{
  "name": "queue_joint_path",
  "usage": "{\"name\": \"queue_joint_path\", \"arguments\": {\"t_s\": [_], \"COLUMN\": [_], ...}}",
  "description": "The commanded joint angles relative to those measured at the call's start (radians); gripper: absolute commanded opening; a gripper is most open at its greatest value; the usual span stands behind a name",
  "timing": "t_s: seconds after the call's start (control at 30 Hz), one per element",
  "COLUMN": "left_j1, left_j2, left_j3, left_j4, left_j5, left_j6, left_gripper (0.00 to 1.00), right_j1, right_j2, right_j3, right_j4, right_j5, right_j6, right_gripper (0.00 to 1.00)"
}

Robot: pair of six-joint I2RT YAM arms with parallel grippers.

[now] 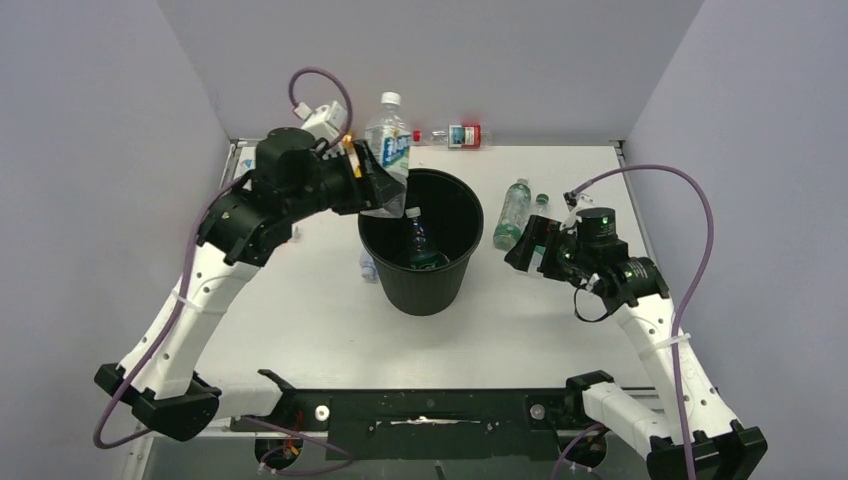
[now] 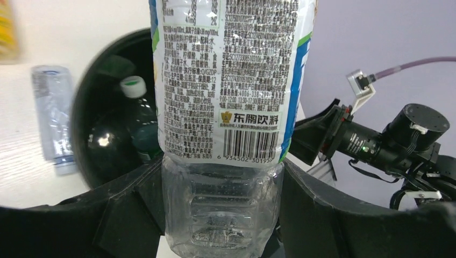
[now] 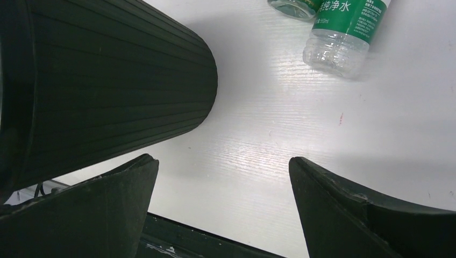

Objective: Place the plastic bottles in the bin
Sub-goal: Place the plastic bottle in the trash bin.

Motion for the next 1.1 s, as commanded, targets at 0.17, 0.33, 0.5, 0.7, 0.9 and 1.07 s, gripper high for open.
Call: {"name": "queue_joint_path", "arguments": {"t_s": [0.17, 0.33, 0.5, 0.7, 0.9, 1.07], "left_j1": [-0.226, -0.228, -0.225, -0.225, -0.212, -0.129], "left_j2": [0.163, 0.219, 0.243, 0.174, 0.160, 0.119], "left_j3": [0.085, 0.072, 0.096, 0.039, 0.074, 0.084], "left_j4": [0.026, 0.035, -0.054, -0.107, -0.159, -0.150], "left_j5": [-0.222, -0.276, -0.325, -0.287, -0.286, -0.247], "left_j6": [-0.009, -0.011, -0.024, -0.057, 0.016, 0.087], "left_gripper": [0.51, 0.51, 0.59, 0.90, 0.90, 0.90], "right_j1": [-0.015, -0.022, -0.033, -0.045, -0.058, -0.059], "right_j2": [-0.037, 0.025, 0.081, 0.072, 0.092, 0.136], "right_j3": [0.006, 0.064, 0.107, 0.065, 0.048, 0.094], "right_j4": [0.020, 0.025, 0.041, 0.097, 0.117, 0.105], "right_j5": [-0.083, -0.099, -0.127, -0.096, -0.048, -0.014], "right_j6": [-0.068, -0.119, -0.143, -0.113, -0.091, -0.081], "right_gripper": [0.98, 0.98, 0.98, 0.98, 0.98, 0.98]}}
